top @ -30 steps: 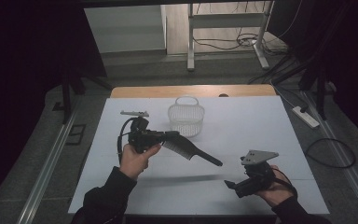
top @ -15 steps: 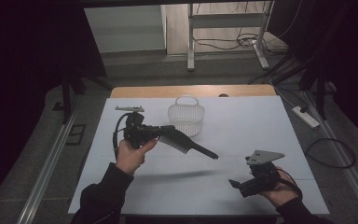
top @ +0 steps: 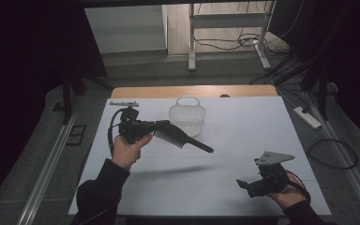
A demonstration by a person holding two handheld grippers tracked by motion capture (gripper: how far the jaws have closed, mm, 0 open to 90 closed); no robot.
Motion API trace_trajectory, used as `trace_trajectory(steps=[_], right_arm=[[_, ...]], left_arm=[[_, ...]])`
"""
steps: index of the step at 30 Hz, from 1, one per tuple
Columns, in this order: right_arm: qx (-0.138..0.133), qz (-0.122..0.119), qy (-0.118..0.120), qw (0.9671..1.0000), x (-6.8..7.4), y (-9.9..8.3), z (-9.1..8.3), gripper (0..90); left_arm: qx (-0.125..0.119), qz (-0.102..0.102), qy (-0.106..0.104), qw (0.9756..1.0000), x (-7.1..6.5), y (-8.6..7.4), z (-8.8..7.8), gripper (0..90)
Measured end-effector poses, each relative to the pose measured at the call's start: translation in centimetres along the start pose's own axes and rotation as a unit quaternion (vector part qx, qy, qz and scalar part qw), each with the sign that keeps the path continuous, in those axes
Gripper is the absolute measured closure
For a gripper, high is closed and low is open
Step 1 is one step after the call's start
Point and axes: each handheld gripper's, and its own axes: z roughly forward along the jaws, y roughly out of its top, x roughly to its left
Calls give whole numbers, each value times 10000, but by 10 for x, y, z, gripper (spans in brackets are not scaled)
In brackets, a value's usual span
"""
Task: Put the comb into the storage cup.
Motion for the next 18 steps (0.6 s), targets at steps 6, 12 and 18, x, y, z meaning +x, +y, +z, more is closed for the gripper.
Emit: trace_trajectory(steps=[6, 12, 18], right_arm=[[83, 99, -135, 9998, -4, -6, -4, 0], [70, 230, -232, 9994, -9, -11, -9, 0], [152, 380, -366, 9985, -12, -18, -14, 0]], left_arm=[[-38, -3, 76, 10000, 1, 6, -6, 840], [-51, 0, 147, 9999, 3, 12, -10, 840], [-82, -19, 208, 9997, 6, 17, -14, 840]])
